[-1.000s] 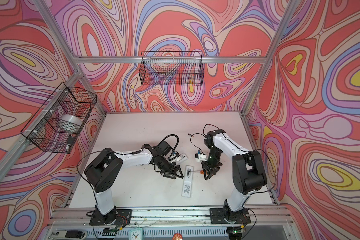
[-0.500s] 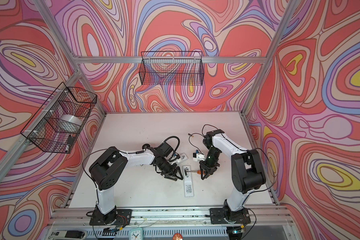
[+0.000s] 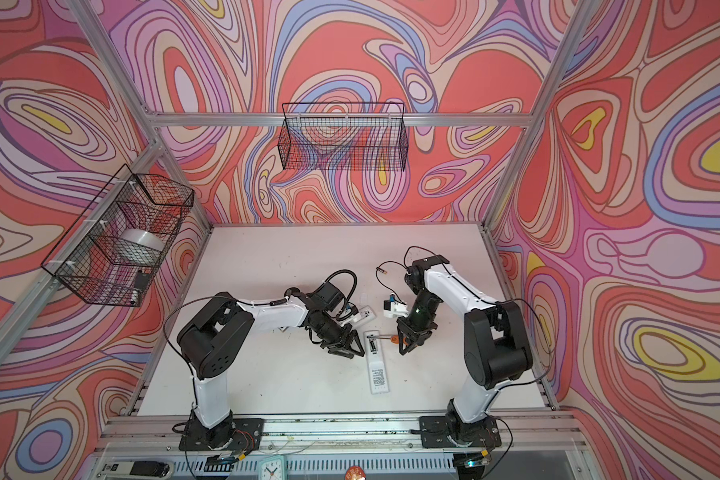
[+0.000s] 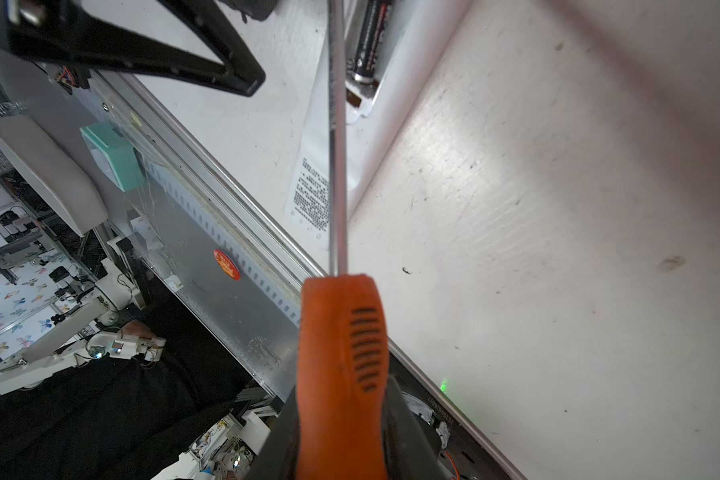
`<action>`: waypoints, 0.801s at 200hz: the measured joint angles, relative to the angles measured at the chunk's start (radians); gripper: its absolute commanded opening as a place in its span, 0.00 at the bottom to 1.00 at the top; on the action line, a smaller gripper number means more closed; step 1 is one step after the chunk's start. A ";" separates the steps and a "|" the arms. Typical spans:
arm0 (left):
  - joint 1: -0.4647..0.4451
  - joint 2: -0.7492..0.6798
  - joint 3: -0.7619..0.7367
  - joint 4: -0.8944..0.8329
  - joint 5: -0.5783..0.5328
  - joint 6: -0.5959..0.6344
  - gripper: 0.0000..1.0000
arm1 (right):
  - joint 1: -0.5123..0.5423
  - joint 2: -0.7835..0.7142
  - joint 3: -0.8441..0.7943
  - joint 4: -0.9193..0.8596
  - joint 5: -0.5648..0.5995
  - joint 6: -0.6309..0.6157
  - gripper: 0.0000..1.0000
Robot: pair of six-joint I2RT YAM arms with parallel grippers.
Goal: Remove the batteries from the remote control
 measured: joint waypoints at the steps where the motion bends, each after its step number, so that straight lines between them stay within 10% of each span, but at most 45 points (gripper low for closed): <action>1: 0.000 0.000 0.000 0.000 0.000 0.000 0.52 | 0.000 0.000 0.000 0.000 0.000 0.000 0.00; 160: 0.007 -0.006 0.029 -0.035 -0.010 0.020 0.53 | 0.072 0.087 -0.018 -0.064 0.093 -0.001 0.00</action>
